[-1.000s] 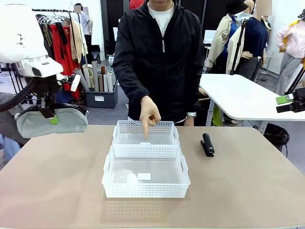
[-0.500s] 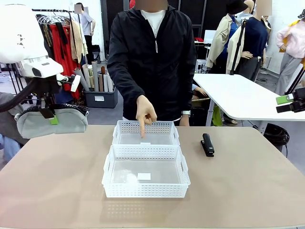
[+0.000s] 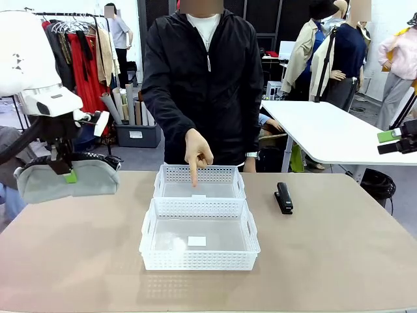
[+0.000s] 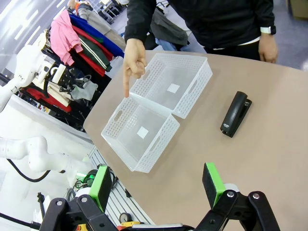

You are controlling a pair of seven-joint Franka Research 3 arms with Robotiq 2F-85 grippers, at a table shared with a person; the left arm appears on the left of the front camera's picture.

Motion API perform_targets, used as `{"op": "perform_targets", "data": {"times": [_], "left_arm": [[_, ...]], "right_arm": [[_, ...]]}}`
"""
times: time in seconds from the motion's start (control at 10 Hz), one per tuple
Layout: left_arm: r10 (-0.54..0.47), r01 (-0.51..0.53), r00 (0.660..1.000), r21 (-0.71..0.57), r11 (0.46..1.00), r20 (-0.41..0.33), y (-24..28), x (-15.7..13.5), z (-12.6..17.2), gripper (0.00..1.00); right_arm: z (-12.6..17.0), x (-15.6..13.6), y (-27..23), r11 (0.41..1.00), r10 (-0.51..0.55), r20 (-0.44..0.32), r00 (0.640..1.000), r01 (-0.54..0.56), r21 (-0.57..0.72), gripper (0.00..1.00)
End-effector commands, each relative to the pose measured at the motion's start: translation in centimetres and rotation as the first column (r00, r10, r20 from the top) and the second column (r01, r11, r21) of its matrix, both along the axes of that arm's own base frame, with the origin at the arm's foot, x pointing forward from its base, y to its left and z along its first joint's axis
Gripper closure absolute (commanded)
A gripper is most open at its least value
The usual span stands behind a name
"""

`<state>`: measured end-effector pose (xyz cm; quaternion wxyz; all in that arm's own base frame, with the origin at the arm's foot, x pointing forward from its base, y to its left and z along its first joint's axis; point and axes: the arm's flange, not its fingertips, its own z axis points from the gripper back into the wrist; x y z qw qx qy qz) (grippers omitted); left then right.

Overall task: Distribute items into two baskets.
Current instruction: Place the picked Pencil pouch into the Organizing basket as instructed by the person.

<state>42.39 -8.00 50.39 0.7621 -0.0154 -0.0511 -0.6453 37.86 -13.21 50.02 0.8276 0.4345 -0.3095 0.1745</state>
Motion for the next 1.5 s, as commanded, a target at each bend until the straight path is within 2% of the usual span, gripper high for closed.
{"op": "perform_targets", "data": {"times": [0.0,0.4,0.6,0.8,1.0,1.3,1.4], "left_arm": [[-0.029,0.029,1.000,-0.026,0.999,0.007,-0.6,-2.9,-0.4,1.00],[-0.099,0.099,0.995,-0.061,0.993,0.005,-2.6,-6.0,-1.0,1.00],[-0.089,0.088,0.996,-0.047,0.995,-0.021,-3.3,-7.0,-1.1,1.00],[-0.038,0.032,0.998,-0.103,0.994,-0.057,-3.7,-7.5,-0.8,1.00],[-0.034,0.024,0.997,-0.134,0.991,-0.075,-4.5,-8.1,-0.8,1.00],[-0.014,0.008,0.998,-0.102,0.995,-0.053,-8.2,-9.4,-0.5,1.00],[-0.011,0.008,0.999,-0.063,0.998,-0.044,-9.6,-8.9,-0.8,1.00]], "right_arm": [[0.2,-0.1,0.2,1.000,-0.001,0.003,1.000,0.001,0.012,0.00],[0.2,-0.1,0.2,1.000,-0.001,0.003,1.000,0.001,0.012,0.00],[0.2,-0.1,0.2,1.000,-0.001,0.003,1.000,0.001,0.012,0.00],[0.2,-0.1,0.2,1.000,-0.001,0.003,1.000,0.001,0.012,0.00],[0.2,-0.1,0.2,1.000,-0.001,0.003,1.000,0.001,0.012,0.00],[0.2,-0.1,0.2,1.000,-0.001,0.003,1.000,0.001,0.012,0.00],[0.2,-0.1,0.2,1.000,-0.001,0.003,1.000,0.001,0.012,0.00]]}}
